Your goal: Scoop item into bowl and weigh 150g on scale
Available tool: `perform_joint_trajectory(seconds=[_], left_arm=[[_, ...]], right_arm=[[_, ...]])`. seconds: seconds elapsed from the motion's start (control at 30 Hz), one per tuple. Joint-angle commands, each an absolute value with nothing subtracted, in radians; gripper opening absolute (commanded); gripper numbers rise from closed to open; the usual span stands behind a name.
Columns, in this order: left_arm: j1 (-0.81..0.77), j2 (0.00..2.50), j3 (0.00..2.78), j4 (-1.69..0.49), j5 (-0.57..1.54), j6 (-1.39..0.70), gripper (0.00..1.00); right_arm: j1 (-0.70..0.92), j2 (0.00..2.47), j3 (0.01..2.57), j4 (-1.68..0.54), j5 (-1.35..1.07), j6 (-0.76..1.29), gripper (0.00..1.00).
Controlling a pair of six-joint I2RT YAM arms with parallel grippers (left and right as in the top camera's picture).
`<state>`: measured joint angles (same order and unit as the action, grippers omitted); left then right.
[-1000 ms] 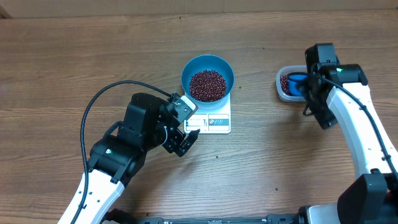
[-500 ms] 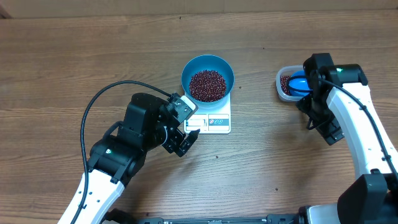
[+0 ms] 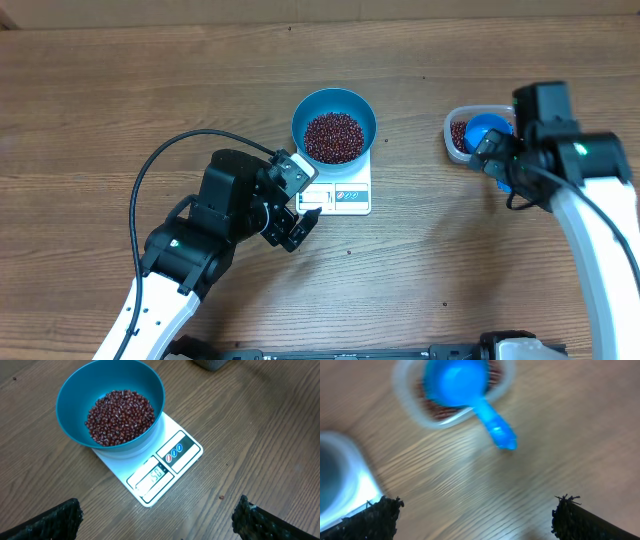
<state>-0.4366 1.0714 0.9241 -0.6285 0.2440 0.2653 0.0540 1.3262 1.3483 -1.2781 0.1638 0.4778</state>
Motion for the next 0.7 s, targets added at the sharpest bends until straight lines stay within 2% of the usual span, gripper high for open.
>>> perform_joint_trajectory(seconds=[0.0,0.23,0.33,0.53,0.67], left_arm=[[-0.432,1.060,0.919,-0.628,0.259,0.273,1.00],[-0.432,1.060,0.919,-0.628,0.259,0.273,0.99],[-0.432,1.060,0.919,-0.628,0.259,0.273,1.00],[-0.432,1.060,0.919,-0.628,0.259,0.273,0.99],[-0.432,1.060,0.919,-0.628,0.259,0.273,1.00]], right_arm=[[0.060,1.225,1.357,-1.277,-0.046,0.242,1.00],[0.060,1.073,1.357,-1.347,-0.060,0.224,1.00],[0.060,1.042,1.357,-1.372,-0.019,0.152,1.00],[0.060,1.054,1.354,-1.386,0.171,0.092,1.00],[0.060,1.081,1.354,-1.352,0.194,0.092,1.00]])
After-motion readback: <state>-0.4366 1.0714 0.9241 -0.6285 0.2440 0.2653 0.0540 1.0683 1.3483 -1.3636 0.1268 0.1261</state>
